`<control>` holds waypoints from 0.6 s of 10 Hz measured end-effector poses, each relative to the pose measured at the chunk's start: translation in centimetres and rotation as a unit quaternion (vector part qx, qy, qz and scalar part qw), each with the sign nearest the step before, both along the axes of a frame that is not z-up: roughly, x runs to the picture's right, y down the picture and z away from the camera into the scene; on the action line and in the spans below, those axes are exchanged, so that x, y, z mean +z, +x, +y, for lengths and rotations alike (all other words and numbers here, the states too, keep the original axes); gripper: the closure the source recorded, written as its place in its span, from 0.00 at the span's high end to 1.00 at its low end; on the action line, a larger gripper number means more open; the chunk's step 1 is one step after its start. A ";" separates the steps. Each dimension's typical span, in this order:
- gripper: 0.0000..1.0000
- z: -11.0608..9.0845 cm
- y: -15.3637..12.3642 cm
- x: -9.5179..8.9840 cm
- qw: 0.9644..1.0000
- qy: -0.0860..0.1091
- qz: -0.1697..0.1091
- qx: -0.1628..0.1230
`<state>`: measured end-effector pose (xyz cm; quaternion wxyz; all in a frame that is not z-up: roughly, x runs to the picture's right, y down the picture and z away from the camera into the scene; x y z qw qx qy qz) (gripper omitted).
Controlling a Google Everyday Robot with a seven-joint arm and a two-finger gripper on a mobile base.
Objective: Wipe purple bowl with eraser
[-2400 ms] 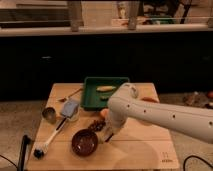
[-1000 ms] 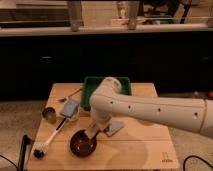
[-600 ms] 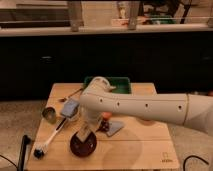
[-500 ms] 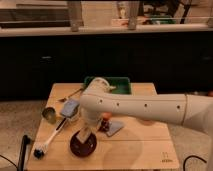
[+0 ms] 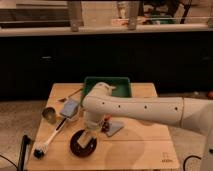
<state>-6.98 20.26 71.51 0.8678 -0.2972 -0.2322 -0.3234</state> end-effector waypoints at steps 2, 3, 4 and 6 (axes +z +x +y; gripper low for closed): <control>0.03 0.1 0.4 0.1 1.000 -0.011 -0.016 0.016; 0.03 0.1 0.5 0.2 0.999 -0.016 -0.021 0.021; 0.03 0.2 0.4 0.4 0.999 -0.022 -0.027 0.026; 0.03 0.3 0.4 1.0 0.998 -0.032 -0.033 0.033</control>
